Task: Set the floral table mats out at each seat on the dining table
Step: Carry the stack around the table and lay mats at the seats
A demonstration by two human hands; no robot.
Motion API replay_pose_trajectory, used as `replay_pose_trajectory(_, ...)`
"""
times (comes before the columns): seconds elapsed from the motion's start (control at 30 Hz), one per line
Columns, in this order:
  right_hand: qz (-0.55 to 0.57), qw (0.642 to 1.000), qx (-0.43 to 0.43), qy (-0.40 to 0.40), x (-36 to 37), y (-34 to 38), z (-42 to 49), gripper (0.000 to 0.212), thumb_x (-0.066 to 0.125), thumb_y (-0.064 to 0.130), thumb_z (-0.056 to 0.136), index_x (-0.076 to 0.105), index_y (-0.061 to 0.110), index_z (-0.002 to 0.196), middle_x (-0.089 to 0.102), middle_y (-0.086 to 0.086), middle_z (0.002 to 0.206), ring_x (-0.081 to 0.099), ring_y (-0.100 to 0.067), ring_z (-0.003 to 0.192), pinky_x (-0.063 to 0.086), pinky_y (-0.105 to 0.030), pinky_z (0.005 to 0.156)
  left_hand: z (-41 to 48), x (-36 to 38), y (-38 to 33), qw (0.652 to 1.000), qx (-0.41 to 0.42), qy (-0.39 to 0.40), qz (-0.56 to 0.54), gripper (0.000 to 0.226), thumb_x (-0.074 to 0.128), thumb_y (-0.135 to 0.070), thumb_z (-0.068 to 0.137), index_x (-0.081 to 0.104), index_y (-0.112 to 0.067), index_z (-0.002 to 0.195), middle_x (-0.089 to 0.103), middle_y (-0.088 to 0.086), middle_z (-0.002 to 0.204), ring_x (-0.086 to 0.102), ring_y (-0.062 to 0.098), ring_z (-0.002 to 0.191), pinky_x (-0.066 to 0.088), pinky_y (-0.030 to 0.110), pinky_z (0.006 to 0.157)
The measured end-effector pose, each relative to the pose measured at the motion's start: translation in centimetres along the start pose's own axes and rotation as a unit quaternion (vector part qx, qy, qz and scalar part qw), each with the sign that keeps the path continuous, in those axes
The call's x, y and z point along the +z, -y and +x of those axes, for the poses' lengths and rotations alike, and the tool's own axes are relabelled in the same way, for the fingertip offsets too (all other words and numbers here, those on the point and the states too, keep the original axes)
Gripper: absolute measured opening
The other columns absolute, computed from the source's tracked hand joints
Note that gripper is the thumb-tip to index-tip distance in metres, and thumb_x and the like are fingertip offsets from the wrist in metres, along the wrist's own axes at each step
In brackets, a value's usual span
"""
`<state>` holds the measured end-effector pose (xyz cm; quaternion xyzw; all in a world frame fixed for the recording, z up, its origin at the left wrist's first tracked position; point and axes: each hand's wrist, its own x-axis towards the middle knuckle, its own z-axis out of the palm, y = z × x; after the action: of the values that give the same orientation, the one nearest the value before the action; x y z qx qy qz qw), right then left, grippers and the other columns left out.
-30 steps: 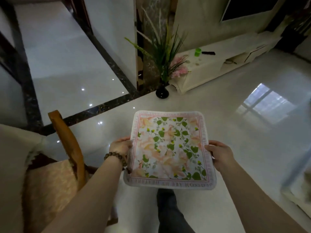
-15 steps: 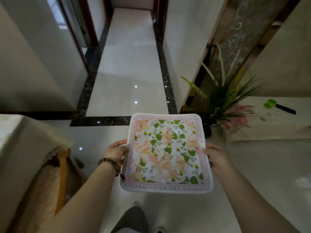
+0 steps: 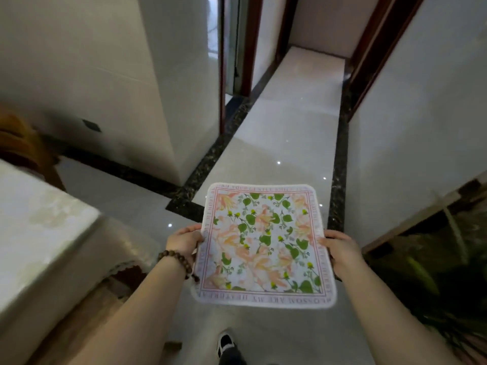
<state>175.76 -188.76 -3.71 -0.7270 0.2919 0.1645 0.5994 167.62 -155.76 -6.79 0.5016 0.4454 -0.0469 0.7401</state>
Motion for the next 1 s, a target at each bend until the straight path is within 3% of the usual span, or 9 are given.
replay_pose_trajectory(0.07, -0.014, 0.999, -0.015, 0.027, 3.2, 2.9, 1.8, 0.013, 0.068, -0.001, 0.082, 0.068, 0.008, 0.091, 0.073, -0.016, 0.079, 0.073, -0.027, 0.063, 0.057, -0.036, 0.055, 1.6, -0.8, -2.6, 0.999, 0.008, -0.028, -0.024, 0.020, 0.057, 0.005, 0.083, 0.070, -0.003, 0.096, 0.072, 0.020, 0.088, 0.067, 0.028, 0.070, 0.052, 0.032, 0.053)
replay_pose_trajectory(0.2, -0.060, 0.992, -0.029, 0.103, 10.7, 7.5, 4.6, 0.020, 0.066, -0.001, 0.083, 0.068, 0.004, 0.102, 0.073, -0.021, 0.091, 0.072, -0.035, 0.081, 0.059, -0.049, 0.074, 4.3, -3.9, -6.2, 0.993, 0.010, -0.085, -0.084, 0.017, 0.060, 0.006, 0.082, 0.071, -0.005, 0.090, 0.074, 0.016, 0.074, 0.069, 0.024, 0.057, 0.052, 0.029, 0.047)
replay_pose_trajectory(0.33, -0.106, 0.980, -0.049, 0.162, 19.0, 11.5, 7.5, 0.021, 0.063, -0.005, 0.083, 0.066, 0.003, 0.102, 0.071, -0.021, 0.087, 0.072, -0.030, 0.069, 0.055, -0.033, 0.048, 6.7, -7.3, -8.8, 0.980, 0.011, -0.144, -0.139, 0.019, 0.059, 0.008, 0.081, 0.069, -0.005, 0.091, 0.073, 0.013, 0.066, 0.069, 0.021, 0.052, 0.053, 0.029, 0.045)
replay_pose_trajectory(0.43, -0.132, 0.969, -0.052, 0.205, 25.2, 14.1, 9.7, 0.017, 0.063, -0.005, 0.083, 0.067, 0.005, 0.097, 0.073, -0.020, 0.084, 0.073, -0.027, 0.063, 0.055, -0.032, 0.045, 8.8, -9.4, -10.7, 0.968, 0.013, -0.182, -0.171, 0.020, 0.059, 0.006, 0.083, 0.069, -0.006, 0.095, 0.074, 0.014, 0.074, 0.070, 0.023, 0.060, 0.054, 0.033, 0.054)
replay_pose_trajectory(0.57, -0.180, 0.950, -0.066, 0.247, 33.2, 18.9, 13.6, 0.016, 0.064, -0.003, 0.084, 0.067, 0.004, 0.098, 0.072, -0.022, 0.089, 0.072, -0.035, 0.076, 0.059, -0.046, 0.067, 12.6, -10.4, -14.7, 0.950, 0.030, -0.226, -0.215, 0.019, 0.060, 0.004, 0.083, 0.069, -0.007, 0.096, 0.073, 0.019, 0.087, 0.069, 0.030, 0.075, 0.058, 0.043, 0.069)
replay_pose_trajectory(0.73, -0.236, 0.916, -0.101, 0.307, 42.4, 26.5, 18.3, 0.016, 0.062, 0.000, 0.086, 0.068, 0.008, 0.098, 0.072, -0.020, 0.087, 0.071, -0.034, 0.076, 0.057, -0.042, 0.065, 16.7, -10.4, -20.8, 0.924, 0.042, -0.272, -0.265, 0.023, 0.058, 0.008, 0.081, 0.069, -0.006, 0.096, 0.073, 0.022, 0.088, 0.070, 0.036, 0.084, 0.055, 0.056, 0.079)
replay_pose_trajectory(1.0, -0.262, 0.862, -0.142, 0.409, 57.7, 35.8, 18.8, 0.020, 0.062, -0.004, 0.085, 0.063, 0.006, 0.102, 0.070, -0.020, 0.091, 0.069, -0.036, 0.083, 0.057, -0.050, 0.074, 19.5, -14.6, -29.6, 0.888, 0.093, -0.334, -0.302, 0.027, 0.058, 0.009, 0.076, 0.073, -0.009, 0.091, 0.075, 0.016, 0.083, 0.073, 0.028, 0.069, 0.057, 0.037, 0.054)
